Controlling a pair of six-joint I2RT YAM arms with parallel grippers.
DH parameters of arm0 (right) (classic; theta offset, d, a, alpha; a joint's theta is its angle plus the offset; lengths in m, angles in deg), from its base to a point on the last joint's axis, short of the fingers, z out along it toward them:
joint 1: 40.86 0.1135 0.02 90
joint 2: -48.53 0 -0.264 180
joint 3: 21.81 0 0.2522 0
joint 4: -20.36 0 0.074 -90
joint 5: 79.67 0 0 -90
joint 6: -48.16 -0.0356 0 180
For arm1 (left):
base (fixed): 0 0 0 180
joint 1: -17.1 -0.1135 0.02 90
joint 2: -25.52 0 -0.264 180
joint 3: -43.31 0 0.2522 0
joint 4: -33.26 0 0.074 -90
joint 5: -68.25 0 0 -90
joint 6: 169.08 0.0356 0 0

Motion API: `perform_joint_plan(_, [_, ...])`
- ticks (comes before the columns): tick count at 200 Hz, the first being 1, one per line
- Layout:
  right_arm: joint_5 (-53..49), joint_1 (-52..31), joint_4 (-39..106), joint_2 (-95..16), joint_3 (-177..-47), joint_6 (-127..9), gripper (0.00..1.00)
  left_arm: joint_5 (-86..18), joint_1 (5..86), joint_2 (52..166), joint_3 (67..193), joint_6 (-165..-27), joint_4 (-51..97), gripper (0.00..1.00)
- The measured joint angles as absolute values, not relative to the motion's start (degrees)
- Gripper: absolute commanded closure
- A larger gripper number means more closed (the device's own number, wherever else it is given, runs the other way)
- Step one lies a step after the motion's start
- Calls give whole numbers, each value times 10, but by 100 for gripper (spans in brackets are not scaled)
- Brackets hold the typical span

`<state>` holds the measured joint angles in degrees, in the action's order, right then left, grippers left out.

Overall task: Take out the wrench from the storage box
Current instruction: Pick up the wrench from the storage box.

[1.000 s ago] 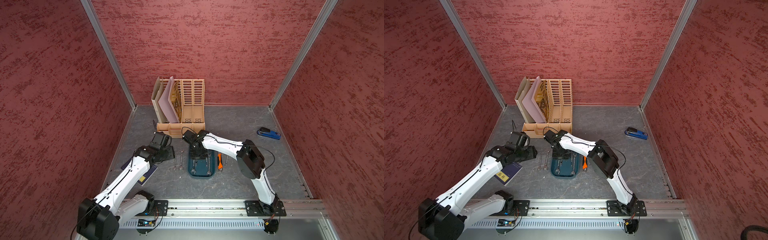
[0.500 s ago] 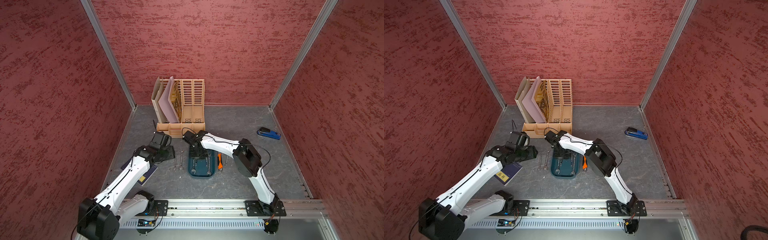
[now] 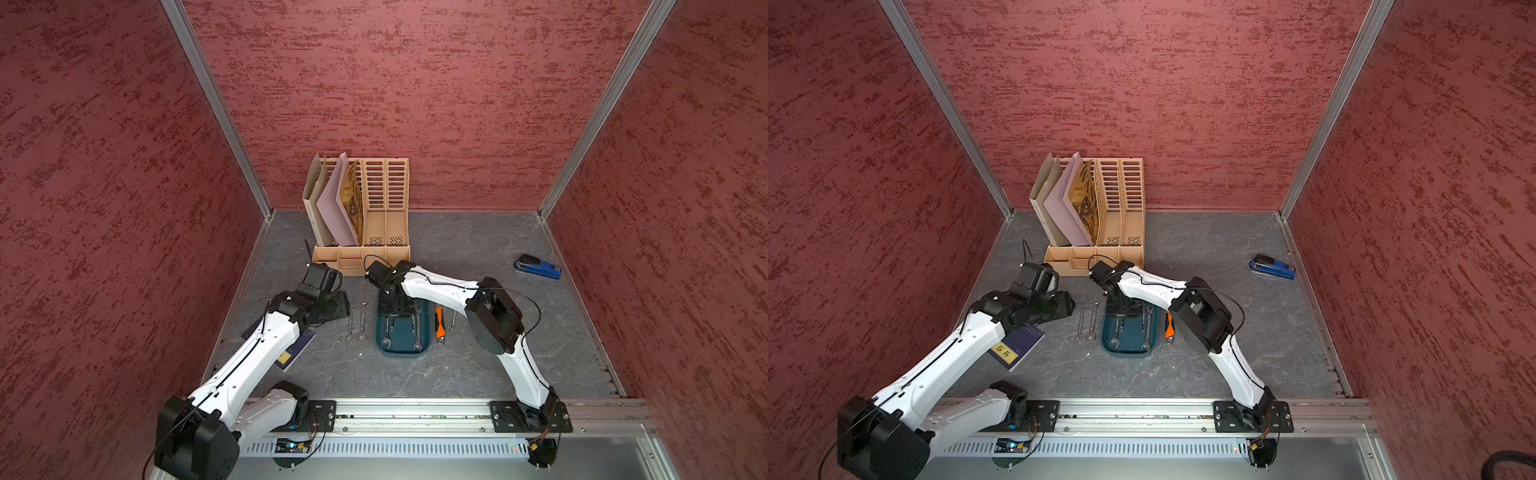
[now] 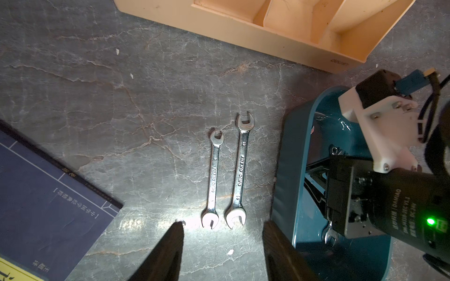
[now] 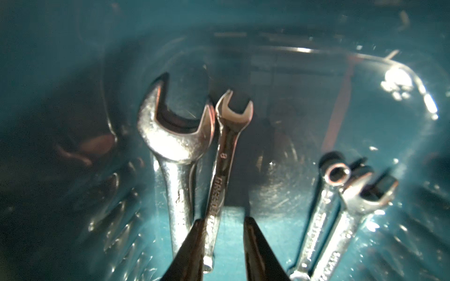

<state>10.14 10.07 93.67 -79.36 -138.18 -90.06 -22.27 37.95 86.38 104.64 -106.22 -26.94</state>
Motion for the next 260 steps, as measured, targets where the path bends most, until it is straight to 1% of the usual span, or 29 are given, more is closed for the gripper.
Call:
perform_joint_plan(22, [101,101,937,-797,-1382,-903,59,-226,379,864,1046,-1062,-269,45])
perform_joint_plan(47, [102,100,937,-800,-1382,-903,59,-229,379,864,1046,-1062,-269,45])
perform_joint_plan(65, [103,100,938,-800,-1382,-903,62,-230,379,864,1046,-1062,-269,45])
perform_joint_plan(96, [112,101,944,-799,-1379,-898,71,-231,379,864,1046,-1059,-269,45])
perform_joint_plan(126, [120,101,942,-778,-1345,-895,75,-232,378,864,1046,-1056,-269,45])
perform_joint_plan(154, [121,101,940,-759,-1315,-894,75,-232,378,864,1046,-1056,-269,45])
perform_joint_plan(204, [111,99,924,-758,-1313,-888,68,-232,377,864,1046,-1056,-269,45])
perform_joint_plan(244, [102,89,915,-758,-1313,-878,69,-232,377,864,1046,-1056,-269,45])
perform_joint_plan(260, [101,84,912,-758,-1314,-875,71,-232,377,864,1046,-1056,-269,45])
